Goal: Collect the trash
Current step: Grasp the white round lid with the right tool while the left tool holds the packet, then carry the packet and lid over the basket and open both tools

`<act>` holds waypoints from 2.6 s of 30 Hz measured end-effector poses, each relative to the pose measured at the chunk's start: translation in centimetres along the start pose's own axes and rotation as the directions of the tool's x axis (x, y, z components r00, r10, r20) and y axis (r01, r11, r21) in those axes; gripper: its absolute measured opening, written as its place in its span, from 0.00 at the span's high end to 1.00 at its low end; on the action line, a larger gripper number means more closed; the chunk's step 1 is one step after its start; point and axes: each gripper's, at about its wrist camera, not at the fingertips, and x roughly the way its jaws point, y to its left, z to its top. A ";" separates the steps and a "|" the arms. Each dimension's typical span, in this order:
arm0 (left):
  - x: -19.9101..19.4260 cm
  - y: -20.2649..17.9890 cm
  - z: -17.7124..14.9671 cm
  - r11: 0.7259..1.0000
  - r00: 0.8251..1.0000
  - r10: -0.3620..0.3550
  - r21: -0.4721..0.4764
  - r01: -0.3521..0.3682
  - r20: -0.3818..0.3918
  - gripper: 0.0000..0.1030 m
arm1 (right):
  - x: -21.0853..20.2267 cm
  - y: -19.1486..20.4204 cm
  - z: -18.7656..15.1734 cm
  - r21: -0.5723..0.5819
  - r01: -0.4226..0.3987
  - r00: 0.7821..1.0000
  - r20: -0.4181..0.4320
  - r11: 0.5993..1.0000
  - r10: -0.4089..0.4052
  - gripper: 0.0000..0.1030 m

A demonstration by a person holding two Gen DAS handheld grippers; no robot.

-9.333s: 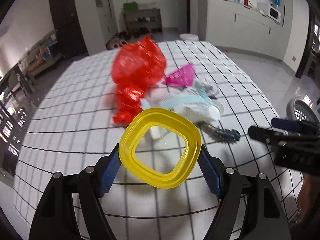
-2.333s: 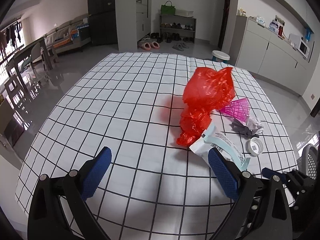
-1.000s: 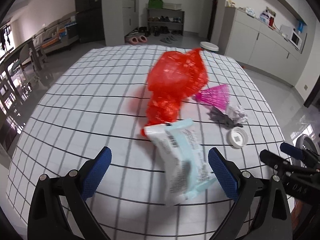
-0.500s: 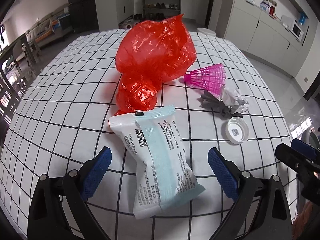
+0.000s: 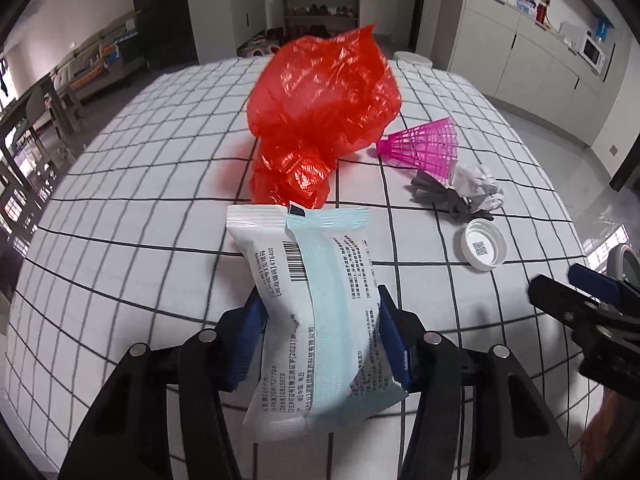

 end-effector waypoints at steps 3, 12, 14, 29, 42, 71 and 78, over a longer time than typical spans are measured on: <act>-1.4 0.2 -0.1 1.000 0.999 -0.005 0.011 0.005 0.034 0.48 | 0.6 0.3 0.3 0.007 -0.003 1.000 -0.005 1.000 0.004 0.25; -3.7 0.8 0.4 1.000 0.995 -0.007 0.021 0.005 0.102 0.48 | 2.9 2.4 1.5 0.005 0.019 0.999 -0.030 1.000 -0.018 0.25; -3.9 1.1 0.5 1.000 0.994 -0.007 0.018 0.005 0.107 0.48 | 3.1 2.6 1.8 0.005 0.030 0.999 -0.028 1.000 -0.030 0.25; -3.5 2.3 0.4 1.000 0.996 -0.009 0.002 0.008 0.090 0.48 | 3.9 5.3 1.8 -0.108 0.129 0.992 0.020 0.986 -0.127 0.62; -4.6 0.0 -0.5 0.997 0.993 -0.050 0.062 0.044 0.103 0.48 | -1.1 0.9 -1.0 0.013 0.085 0.996 0.028 0.996 -0.085 0.62; -9.0 -19.5 -4.4 0.867 0.933 -0.360 0.380 0.323 0.027 0.48 | -16.8 -17.3 -12.3 0.316 0.277 0.939 0.112 0.907 -0.326 0.62; -9.1 -25.2 -3.8 0.814 0.913 -0.408 0.452 0.365 -0.003 0.48 | -16.6 -20.1 -12.7 0.394 0.256 0.938 0.119 0.883 -0.325 0.62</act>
